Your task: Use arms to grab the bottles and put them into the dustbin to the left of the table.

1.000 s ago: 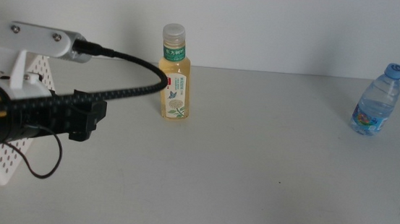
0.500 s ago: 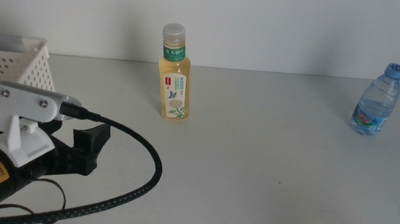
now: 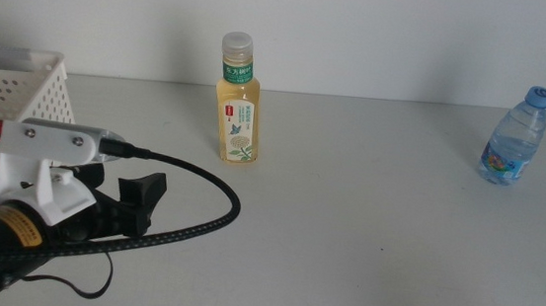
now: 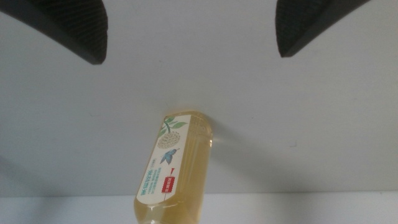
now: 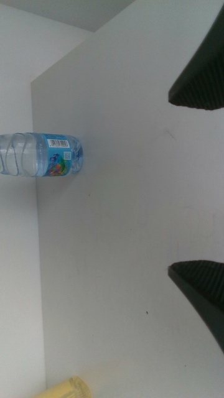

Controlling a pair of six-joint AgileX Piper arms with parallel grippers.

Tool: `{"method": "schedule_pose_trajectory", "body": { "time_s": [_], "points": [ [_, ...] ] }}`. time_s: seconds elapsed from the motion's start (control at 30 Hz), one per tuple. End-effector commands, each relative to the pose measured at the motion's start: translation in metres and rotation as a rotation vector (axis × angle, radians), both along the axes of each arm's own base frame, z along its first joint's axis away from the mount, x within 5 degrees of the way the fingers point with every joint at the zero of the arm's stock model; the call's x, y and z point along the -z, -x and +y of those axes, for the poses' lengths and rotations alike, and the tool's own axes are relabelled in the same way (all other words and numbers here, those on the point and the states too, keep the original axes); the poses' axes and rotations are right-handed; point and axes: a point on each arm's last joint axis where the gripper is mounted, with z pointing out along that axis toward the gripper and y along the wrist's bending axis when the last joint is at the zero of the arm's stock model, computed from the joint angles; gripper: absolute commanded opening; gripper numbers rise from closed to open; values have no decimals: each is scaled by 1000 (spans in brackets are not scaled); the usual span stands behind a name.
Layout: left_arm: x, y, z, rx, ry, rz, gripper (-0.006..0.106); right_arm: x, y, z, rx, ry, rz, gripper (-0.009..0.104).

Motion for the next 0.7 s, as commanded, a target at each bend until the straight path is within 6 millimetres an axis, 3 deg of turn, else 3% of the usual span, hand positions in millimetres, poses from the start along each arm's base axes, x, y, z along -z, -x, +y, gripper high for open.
{"method": "schedule_pose_trajectory", "body": {
  "time_s": [0.0, 0.23, 0.67],
  "points": [
    [-17, -13, -9, 26, 52, -117, 91, -11, 0, 0, 3, 19, -103, 62],
    [-14, -57, -33, 68, 12, -74, 91, -11, 0, 0, 3, 19, -103, 62],
    [1, -131, -95, 142, 28, -70, 91, -11, 0, 0, 3, 19, -103, 62]
  ]
}}
